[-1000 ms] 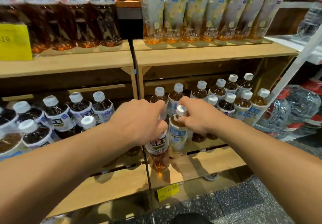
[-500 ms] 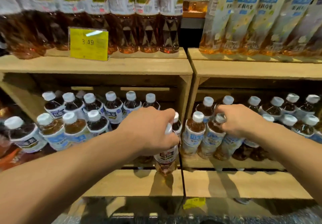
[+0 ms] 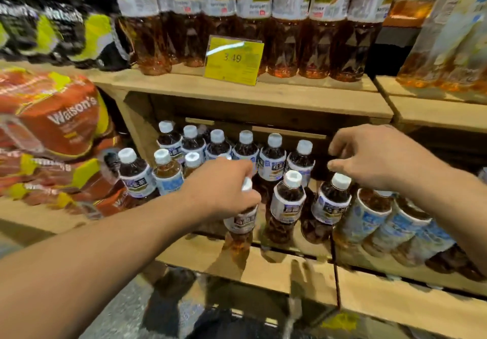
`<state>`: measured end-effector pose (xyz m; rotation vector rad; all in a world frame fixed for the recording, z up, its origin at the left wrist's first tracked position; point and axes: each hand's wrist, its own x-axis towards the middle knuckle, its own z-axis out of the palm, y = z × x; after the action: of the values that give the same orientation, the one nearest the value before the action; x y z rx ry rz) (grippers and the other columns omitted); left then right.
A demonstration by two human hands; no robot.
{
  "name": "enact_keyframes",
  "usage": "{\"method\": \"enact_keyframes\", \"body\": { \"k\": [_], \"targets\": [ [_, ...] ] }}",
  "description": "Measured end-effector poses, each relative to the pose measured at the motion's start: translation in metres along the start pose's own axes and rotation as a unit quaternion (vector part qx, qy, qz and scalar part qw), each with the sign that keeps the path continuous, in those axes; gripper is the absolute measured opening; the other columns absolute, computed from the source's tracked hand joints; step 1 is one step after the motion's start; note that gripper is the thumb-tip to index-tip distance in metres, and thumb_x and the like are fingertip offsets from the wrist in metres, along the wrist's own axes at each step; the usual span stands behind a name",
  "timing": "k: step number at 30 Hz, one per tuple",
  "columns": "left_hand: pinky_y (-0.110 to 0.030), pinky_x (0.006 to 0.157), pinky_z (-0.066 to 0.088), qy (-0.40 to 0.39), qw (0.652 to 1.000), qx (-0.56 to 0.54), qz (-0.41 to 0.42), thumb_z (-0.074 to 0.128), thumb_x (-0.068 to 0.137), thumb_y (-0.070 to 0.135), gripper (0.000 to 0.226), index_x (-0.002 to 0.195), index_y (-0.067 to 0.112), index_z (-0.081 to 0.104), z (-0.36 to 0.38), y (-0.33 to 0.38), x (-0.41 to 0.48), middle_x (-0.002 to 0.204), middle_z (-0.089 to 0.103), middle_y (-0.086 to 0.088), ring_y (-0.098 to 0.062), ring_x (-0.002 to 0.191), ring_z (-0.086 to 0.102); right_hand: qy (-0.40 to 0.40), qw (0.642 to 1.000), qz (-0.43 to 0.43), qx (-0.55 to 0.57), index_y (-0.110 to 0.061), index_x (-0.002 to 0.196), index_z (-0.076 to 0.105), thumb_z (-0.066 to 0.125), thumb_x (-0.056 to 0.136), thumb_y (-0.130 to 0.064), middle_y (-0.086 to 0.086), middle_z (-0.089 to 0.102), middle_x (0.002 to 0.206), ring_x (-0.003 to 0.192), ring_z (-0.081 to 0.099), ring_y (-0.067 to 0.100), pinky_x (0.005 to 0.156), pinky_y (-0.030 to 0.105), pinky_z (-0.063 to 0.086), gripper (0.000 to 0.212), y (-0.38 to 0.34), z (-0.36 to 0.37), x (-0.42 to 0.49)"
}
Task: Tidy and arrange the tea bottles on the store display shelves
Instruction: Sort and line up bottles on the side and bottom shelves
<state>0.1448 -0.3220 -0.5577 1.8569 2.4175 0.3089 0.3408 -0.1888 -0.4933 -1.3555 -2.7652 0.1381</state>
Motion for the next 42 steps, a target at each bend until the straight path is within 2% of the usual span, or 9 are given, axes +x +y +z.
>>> {"method": "enact_keyframes", "body": {
  "k": [3,7,14,19,25,31,35,38,42],
  "targets": [
    [-0.031,0.049,0.031,0.011,0.999,-0.036,-0.025,0.059,0.084,0.045,0.024,0.093,0.025,0.05,0.005,-0.011,0.01,0.069,0.053,0.004,-0.011,0.062,0.048,-0.016,0.999,-0.04,0.015,-0.036,0.101,0.062,0.068,0.087,-0.038,-0.004,0.067,0.099,0.085,0.062,0.017,0.073,0.033,0.052,0.015,-0.028,0.017,0.019],
    [-0.035,0.055,0.046,0.018,0.995,-0.087,-0.05,0.057,0.083,0.041,0.023,0.101,0.026,0.053,0.015,-0.015,0.024,0.069,0.057,0.004,-0.015,0.065,0.056,-0.069,0.994,-0.09,0.007,-0.031,0.113,0.064,0.068,0.087,-0.03,-0.004,0.062,0.102,0.091,0.06,0.019,0.073,0.031,0.048,0.026,-0.056,0.041,0.033],
    [-0.032,0.056,0.041,0.025,0.995,-0.094,-0.026,0.053,0.091,0.034,0.027,0.116,0.025,0.052,0.035,-0.011,0.05,0.08,0.056,0.005,-0.012,0.066,0.052,-0.138,0.989,-0.044,0.0,-0.024,0.109,0.068,0.069,0.087,-0.023,0.0,0.064,0.093,0.088,0.061,0.021,0.07,0.031,0.053,0.022,-0.048,0.065,0.046],
    [-0.034,0.072,0.045,0.012,0.996,-0.089,0.011,0.053,0.094,0.032,0.029,0.123,0.027,0.052,0.034,-0.012,0.058,0.098,0.059,0.001,-0.02,0.088,0.056,-0.14,0.989,-0.048,-0.001,-0.022,0.111,0.069,0.07,0.088,-0.019,0.001,0.065,0.096,0.086,0.062,0.019,0.068,0.029,0.053,0.024,-0.047,0.07,0.05],
    [-0.03,0.08,0.041,-0.001,0.997,-0.06,0.046,0.07,0.08,0.047,0.067,0.14,0.033,0.045,0.025,-0.019,0.053,0.098,0.052,0.006,-0.017,0.101,0.052,-0.109,0.993,-0.044,-0.02,-0.023,0.119,0.069,0.068,0.089,-0.015,0.003,0.065,0.099,0.084,0.062,0.021,0.063,0.028,0.049,0.031,-0.046,0.071,0.052],
    [-0.038,0.088,0.05,-0.002,0.998,-0.051,0.039,0.078,0.07,0.054,0.072,0.134,0.037,0.05,0.019,-0.039,0.034,0.11,0.048,0.007,-0.016,0.105,0.054,-0.082,0.996,-0.041,0.005,-0.025,0.117,0.069,0.069,0.089,-0.016,0.0,0.064,0.09,0.08,0.062,0.02,0.06,0.028,0.05,0.03,-0.048,0.079,0.057],
    [-0.037,0.081,0.05,-0.013,0.999,0.008,0.032,0.071,0.071,0.064,0.071,0.134,0.042,0.047,0.015,-0.042,0.029,0.116,0.047,0.009,-0.014,0.104,0.054,-0.077,0.996,-0.048,0.0,-0.026,0.121,0.066,0.067,0.09,-0.016,0.003,0.064,0.109,0.085,0.06,0.021,0.065,0.03,0.05,0.033,-0.05,0.081,0.057],
    [-0.037,0.07,0.048,-0.015,0.994,0.087,0.068,0.059,0.083,0.064,0.047,0.116,0.032,0.054,0.022,-0.027,0.035,0.103,0.056,0.008,-0.017,0.095,0.057,-0.075,0.996,-0.043,0.003,-0.027,0.121,0.065,0.068,0.089,-0.017,0.003,0.063,0.107,0.084,0.062,0.021,0.065,0.03,0.05,0.034,-0.049,0.081,0.057],
    [-0.038,0.067,0.048,-0.021,0.997,0.058,0.049,0.058,0.089,0.052,0.029,0.097,0.024,0.053,0.023,-0.021,0.045,0.091,0.057,0.006,-0.018,0.086,0.056,-0.083,0.996,-0.04,0.008,-0.026,0.118,0.065,0.069,0.088,-0.016,0.002,0.063,0.102,0.087,0.061,0.021,0.066,0.03,0.05,0.032,-0.048,0.081,0.056]
  ]
}}
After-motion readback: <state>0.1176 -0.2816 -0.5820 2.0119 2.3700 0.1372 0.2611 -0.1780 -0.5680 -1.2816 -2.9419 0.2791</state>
